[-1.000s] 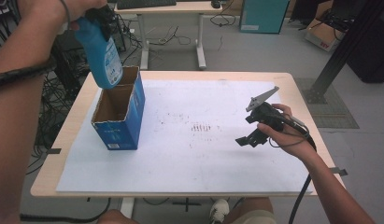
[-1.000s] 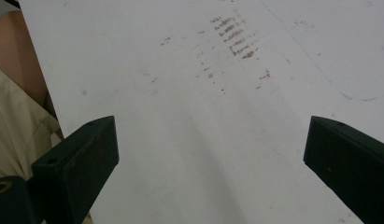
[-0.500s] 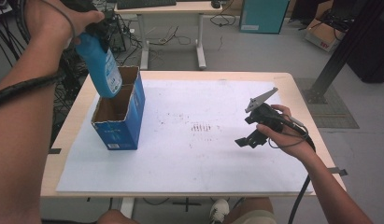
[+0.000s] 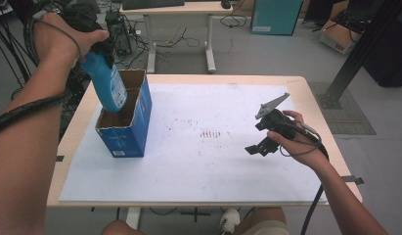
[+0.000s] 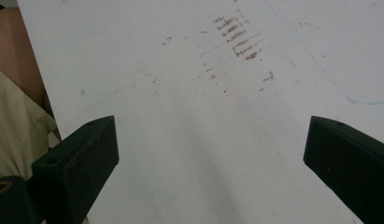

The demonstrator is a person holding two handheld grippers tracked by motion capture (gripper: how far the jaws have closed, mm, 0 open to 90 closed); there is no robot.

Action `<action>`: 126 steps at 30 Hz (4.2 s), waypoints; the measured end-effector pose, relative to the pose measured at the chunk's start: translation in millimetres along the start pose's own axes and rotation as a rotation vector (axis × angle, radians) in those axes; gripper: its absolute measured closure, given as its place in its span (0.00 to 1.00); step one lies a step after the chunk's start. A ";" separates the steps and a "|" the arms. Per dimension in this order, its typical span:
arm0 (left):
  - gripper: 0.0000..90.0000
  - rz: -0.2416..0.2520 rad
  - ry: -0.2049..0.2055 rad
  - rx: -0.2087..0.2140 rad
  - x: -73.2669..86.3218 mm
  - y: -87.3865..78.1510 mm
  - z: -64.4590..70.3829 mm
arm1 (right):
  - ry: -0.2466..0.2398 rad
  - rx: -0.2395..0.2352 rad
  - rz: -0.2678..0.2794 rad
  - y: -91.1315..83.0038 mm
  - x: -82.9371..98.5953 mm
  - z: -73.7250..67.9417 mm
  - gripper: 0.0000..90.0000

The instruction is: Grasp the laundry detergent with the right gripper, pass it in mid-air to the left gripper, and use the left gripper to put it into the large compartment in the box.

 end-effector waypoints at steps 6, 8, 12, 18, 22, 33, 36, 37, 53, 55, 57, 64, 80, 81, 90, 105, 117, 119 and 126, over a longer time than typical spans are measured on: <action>0.42 -0.007 -0.001 -0.001 1.2 14.5 -3.4 | 0.003 0.000 -0.005 1.8 1.7 0.3 0.04; 0.42 -0.010 0.008 0.000 1.7 19.7 -6.8 | 0.002 0.002 0.000 2.2 2.1 0.9 0.04; 0.42 -0.013 0.004 0.001 3.6 30.3 -10.2 | 0.003 0.001 -0.001 2.9 2.5 0.7 0.04; 0.42 -0.018 -0.015 0.007 6.8 45.5 -11.7 | -0.001 -0.002 -0.006 4.8 2.1 -0.5 0.04; 0.42 -0.020 -0.010 0.005 9.1 56.9 -12.5 | -0.001 -0.005 -0.013 6.9 3.3 -1.1 0.04; 0.42 -0.028 0.009 -0.004 15.1 93.6 -10.3 | 0.013 -0.011 -0.026 12.0 5.7 -2.9 0.04; 0.42 -0.023 0.015 -0.014 16.0 103.9 -10.4 | 0.005 -0.016 -0.035 13.0 7.8 -2.9 0.04; 0.42 -0.023 0.014 -0.015 16.3 106.9 -10.4 | 0.000 -0.015 -0.029 13.8 7.6 -2.5 0.04; 0.42 -0.016 0.029 -0.022 20.7 142.5 -4.9 | 0.036 -0.020 -0.047 18.6 14.8 -3.5 0.04; 0.41 -0.016 0.029 -0.019 20.8 145.7 -4.9 | 0.032 -0.021 -0.054 18.4 15.8 -3.0 0.04; 0.41 -0.019 0.034 -0.017 21.2 149.0 -5.0 | 0.033 -0.017 -0.053 18.3 15.8 -2.7 0.04; 0.41 -0.047 0.068 -0.039 25.8 162.7 -5.1 | 0.037 -0.016 -0.055 20.3 15.1 -2.1 0.04; 0.41 -0.039 0.081 -0.020 25.2 170.6 -5.8 | 0.027 -0.019 -0.077 26.1 11.3 0.3 0.04; 0.41 -0.038 0.083 -0.020 25.3 170.6 -5.7 | 0.030 -0.018 -0.078 26.7 11.0 0.1 0.04; 0.41 -0.029 0.087 -0.009 25.9 171.6 -4.4 | 0.021 -0.010 -0.090 23.3 9.3 1.4 0.04; 0.41 -0.026 0.090 -0.009 25.9 171.6 -4.7 | 0.017 0.009 -0.072 16.9 7.1 7.0 0.04; 0.41 -0.030 0.095 -0.016 26.3 171.4 -4.1 | 0.016 0.020 -0.067 10.1 7.3 9.8 0.04; 0.41 -0.028 0.094 -0.014 26.5 171.4 -4.1 | 0.019 0.015 -0.076 9.2 8.3 9.6 0.04; 0.41 -0.024 0.096 -0.016 26.5 171.5 -3.9 | 0.019 0.021 -0.071 8.8 8.7 10.4 0.04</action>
Point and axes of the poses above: each handheld gripper's, and its own axes: y roughly forward along the jaws, x roughly out of its underside, z roughly to its right, the point moved 9 cm from there along y, roughly forward along the jaws, and after that the axes turned 11 degrees about -y, right-handed, at the moved point
